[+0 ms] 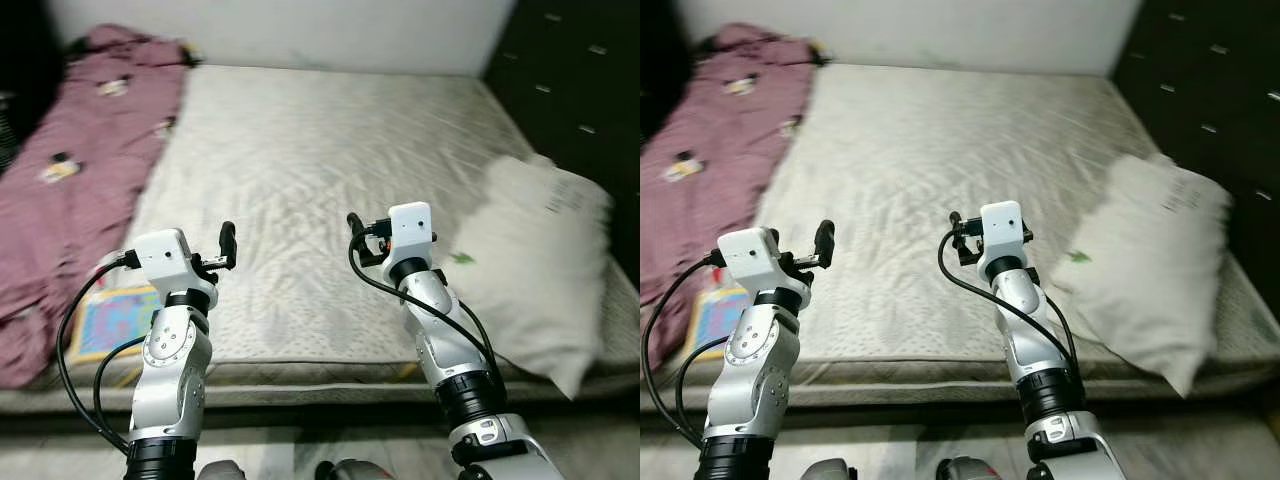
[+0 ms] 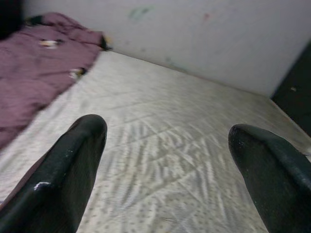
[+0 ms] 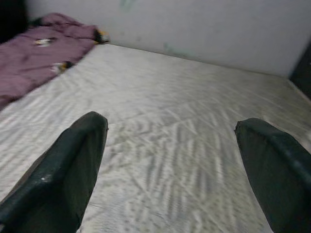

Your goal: Clean up the room

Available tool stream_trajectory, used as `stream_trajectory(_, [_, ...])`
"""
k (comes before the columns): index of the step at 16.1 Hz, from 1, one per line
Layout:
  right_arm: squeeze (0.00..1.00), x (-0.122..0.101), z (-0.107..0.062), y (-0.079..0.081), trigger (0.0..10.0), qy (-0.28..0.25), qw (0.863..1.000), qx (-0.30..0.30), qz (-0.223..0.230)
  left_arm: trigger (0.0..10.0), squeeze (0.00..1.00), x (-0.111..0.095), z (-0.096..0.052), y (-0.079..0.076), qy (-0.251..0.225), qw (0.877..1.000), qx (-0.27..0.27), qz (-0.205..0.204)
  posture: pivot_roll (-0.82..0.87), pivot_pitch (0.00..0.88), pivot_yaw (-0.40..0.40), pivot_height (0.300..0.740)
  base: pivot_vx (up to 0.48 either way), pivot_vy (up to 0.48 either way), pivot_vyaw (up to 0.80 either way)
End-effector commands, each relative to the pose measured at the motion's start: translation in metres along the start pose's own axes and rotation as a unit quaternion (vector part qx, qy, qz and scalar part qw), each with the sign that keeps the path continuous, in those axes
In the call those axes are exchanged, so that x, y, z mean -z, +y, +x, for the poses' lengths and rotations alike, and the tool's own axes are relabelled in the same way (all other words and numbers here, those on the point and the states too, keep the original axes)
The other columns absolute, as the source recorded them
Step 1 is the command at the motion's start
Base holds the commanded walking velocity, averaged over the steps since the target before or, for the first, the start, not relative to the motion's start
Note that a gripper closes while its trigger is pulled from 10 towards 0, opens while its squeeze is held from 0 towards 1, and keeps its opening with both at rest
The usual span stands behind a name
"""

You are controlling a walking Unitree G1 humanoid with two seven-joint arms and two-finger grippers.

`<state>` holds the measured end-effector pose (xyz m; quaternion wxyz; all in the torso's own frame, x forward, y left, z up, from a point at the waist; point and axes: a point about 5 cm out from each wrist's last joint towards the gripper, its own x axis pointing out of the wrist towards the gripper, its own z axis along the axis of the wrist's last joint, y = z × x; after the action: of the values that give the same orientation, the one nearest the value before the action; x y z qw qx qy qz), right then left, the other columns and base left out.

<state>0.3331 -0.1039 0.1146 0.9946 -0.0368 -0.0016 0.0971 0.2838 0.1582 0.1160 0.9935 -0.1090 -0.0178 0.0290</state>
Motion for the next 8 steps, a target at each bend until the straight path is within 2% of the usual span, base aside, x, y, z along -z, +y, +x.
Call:
stream_trajectory(1, [0.0, -0.0008, -0.0009, -0.0029, 10.0, -0.001, 1.0, 0.01, 0.002, 10.0, 0.0, -0.0031, 0.0022, -0.0015, -0.004, 1.0, 0.0, 0.002, 0.05, 0.043, -0.058, 0.74, 0.0, 0.0, -0.8])
stream_trajectory(3, [0.0, -0.0014, -0.0015, -0.0024, 10.0, -0.005, 1.0, 0.008, 0.0, 10.0, 0.0, -0.0032, 0.0024, -0.0013, -0.004, 1.0, 0.0, 0.001, 0.05, 0.044, -0.057, 0.74, 0.0, 0.0, -0.8])
stream_trajectory(4, [0.0, -0.0034, -0.0022, -0.0011, 10.0, -0.015, 1.0, 0.004, -0.003, 10.0, 0.0, -0.0035, 0.0024, -0.0014, -0.006, 1.0, 0.002, -0.002, 0.05, 0.045, -0.055, 0.74, 0.0, 0.0, -0.41])
stream_trajectory(8, [0.0, -0.0054, -0.0026, 0.0025, 10.0, -0.024, 1.0, -0.006, -0.01, 10.0, 0.0, -0.0073, 0.0018, -0.0044, -0.019, 1.0, 0.017, -0.013, 0.05, 0.049, -0.055, 0.74, 0.0, 0.0, 0.0])
